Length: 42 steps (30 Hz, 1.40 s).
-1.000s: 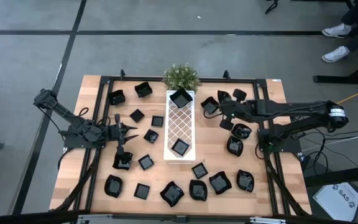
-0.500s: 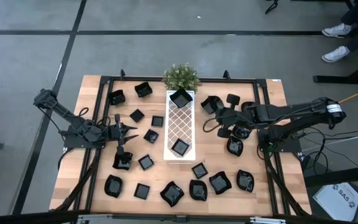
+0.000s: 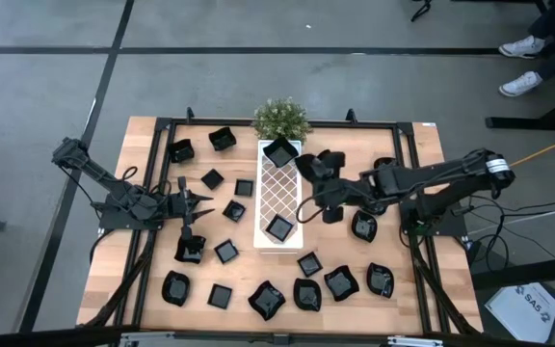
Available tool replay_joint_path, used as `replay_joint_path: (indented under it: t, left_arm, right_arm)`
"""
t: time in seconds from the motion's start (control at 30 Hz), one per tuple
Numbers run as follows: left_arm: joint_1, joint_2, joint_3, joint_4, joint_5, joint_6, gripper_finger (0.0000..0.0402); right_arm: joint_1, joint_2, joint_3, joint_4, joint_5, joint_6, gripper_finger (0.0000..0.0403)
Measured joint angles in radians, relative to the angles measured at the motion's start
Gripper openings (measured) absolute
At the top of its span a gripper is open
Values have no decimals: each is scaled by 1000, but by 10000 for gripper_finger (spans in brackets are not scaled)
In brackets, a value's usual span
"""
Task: Pick & Place Mini shaped plates
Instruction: Put the leaf shaped plate on the shelf
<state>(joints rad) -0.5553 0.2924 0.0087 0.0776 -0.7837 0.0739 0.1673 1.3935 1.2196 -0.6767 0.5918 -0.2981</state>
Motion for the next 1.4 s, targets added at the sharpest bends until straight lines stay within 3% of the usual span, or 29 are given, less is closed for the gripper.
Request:
replay_joint_path:
  t: [0.7, 1.4]
  left_arm:
    - [0, 0, 0, 0, 0, 0, 143]
    - [0, 0, 0, 0, 0, 0, 143]
  right_arm:
    - [41, 175, 60, 195, -201, -437, 7]
    - [11, 211, 60, 192, -200, -384, 27]
